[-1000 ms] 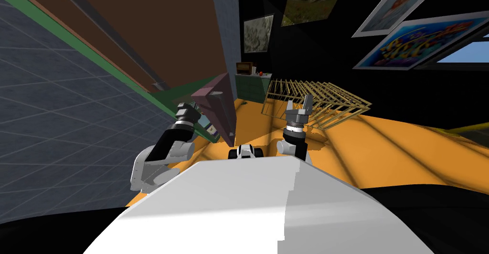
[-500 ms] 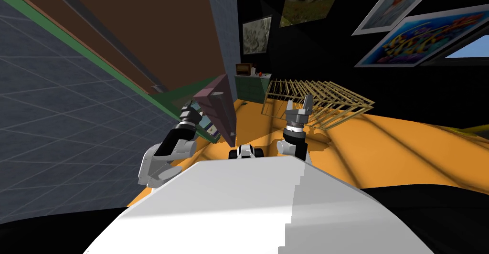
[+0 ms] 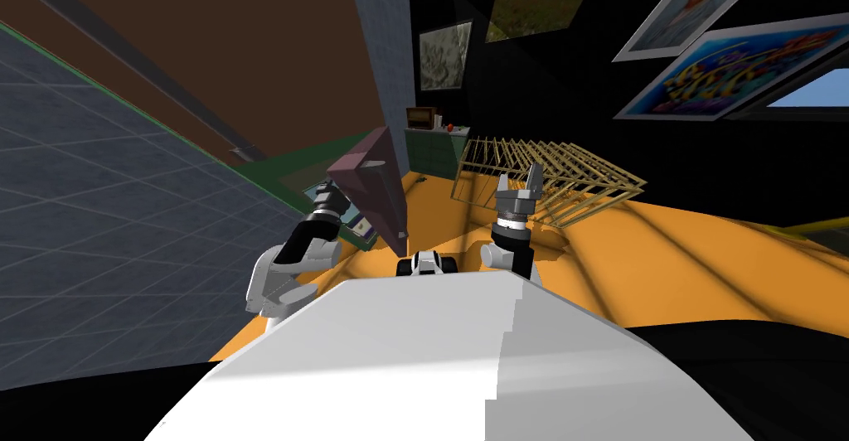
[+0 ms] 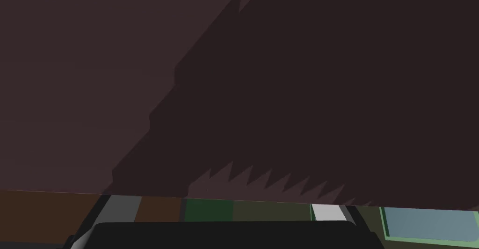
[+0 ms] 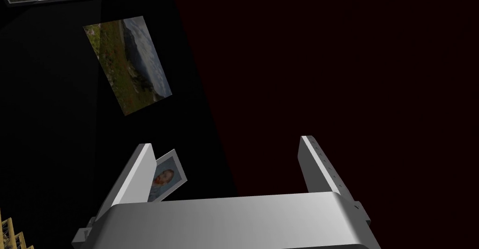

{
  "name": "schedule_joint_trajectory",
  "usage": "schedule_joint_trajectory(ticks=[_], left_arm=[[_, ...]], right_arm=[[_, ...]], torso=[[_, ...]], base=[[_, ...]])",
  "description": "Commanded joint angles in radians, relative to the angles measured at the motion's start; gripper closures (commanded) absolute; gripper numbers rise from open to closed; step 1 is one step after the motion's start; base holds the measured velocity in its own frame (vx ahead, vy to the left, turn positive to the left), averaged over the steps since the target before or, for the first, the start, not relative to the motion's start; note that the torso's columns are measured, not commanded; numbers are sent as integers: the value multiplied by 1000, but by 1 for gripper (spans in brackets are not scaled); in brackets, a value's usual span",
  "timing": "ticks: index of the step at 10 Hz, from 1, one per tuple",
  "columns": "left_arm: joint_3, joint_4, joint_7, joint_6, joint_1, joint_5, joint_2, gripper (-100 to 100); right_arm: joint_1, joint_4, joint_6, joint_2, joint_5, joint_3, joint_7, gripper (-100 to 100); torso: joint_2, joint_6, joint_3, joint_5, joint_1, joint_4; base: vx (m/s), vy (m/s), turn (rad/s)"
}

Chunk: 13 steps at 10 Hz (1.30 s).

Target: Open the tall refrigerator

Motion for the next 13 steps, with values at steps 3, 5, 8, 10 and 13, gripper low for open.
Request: schedule_joint_trajectory(ticks=[3,5,8,10,13], left_arm=[[29,-41,37,68,-18,-2,39,-100],[31,-66,40,74,-18,-3,42,-100],[33,-120,44,81,-18,-3,46,-100],[27,-118,43,91,-9,-3,44,-100],[31,-127,49,117,-3,6,50,100]], right_arm=[[0,0,0,0,0,0,0,0],[0,0,0,0,0,0,0,0],[0,0,0,0,0,0,0,0],[0,0,0,0,0,0,0,0],[0,0,0,0,0,0,0,0]], torso=[[-11,4,-9,-2,6,1],[-8,6,-9,-5,7,6],[-7,5,-8,-6,2,5],[-5,3,-6,-4,1,4],[-8,2,-7,1,8,-1]], base=[[62,-178,-7],[0,-33,-5],[10,6,-8],[2,0,12],[23,23,27]])
